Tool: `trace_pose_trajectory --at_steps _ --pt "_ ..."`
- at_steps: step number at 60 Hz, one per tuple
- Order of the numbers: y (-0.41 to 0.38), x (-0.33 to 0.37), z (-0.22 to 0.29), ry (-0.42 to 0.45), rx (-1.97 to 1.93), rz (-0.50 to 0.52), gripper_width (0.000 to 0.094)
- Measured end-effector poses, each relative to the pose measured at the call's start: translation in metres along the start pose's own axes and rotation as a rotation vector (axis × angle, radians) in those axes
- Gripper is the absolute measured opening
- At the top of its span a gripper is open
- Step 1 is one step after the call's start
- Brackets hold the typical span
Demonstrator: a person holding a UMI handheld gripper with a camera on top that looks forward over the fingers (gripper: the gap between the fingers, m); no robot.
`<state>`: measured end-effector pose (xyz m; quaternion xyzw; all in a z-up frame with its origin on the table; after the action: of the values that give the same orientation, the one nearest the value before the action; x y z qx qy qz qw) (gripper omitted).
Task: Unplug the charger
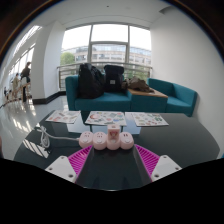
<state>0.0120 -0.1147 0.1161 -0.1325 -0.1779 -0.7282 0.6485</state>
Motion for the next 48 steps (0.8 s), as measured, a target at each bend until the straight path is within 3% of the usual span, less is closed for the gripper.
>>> trace_pose_trajectory --at_steps 14,22,31,36,38,43,46,48 --pt "-0.014 -0.109 0.022 0.012 -0.009 -0.007 0.0618" --pt "-0.015 -0.139 0.019 -0.012 0.001 0.004 0.0301" --pt "-0.014 -0.136 0.019 0.034 -0.040 -0.009 0.0202" --pt "-0.011 -0.132 0.026 0.001 -0.104 0.018 0.0174" --pt "0.001 -0.120 0.062 0.101 -0.173 0.034 0.0172" --pt "0.050 -0.054 0.182 0.421 -0.149 -0.056 0.0169" --pt "0.072 -0.023 0.221 0.524 -0.163 -0.060 0.0168" --pt "0.088 -0.012 0.231 0.544 -0.172 -0.052 0.0170"
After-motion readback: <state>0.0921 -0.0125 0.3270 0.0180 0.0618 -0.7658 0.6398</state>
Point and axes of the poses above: the point between the fingertips, and its own axes, seen from behind it with the camera up: y to the right, z up, x backward, against the way the camera looks, the point moved 10 cm from there along x, backward, against the way the camera looks, and after that the axes turned 6 degrees about -z, right-handed, at the moved point
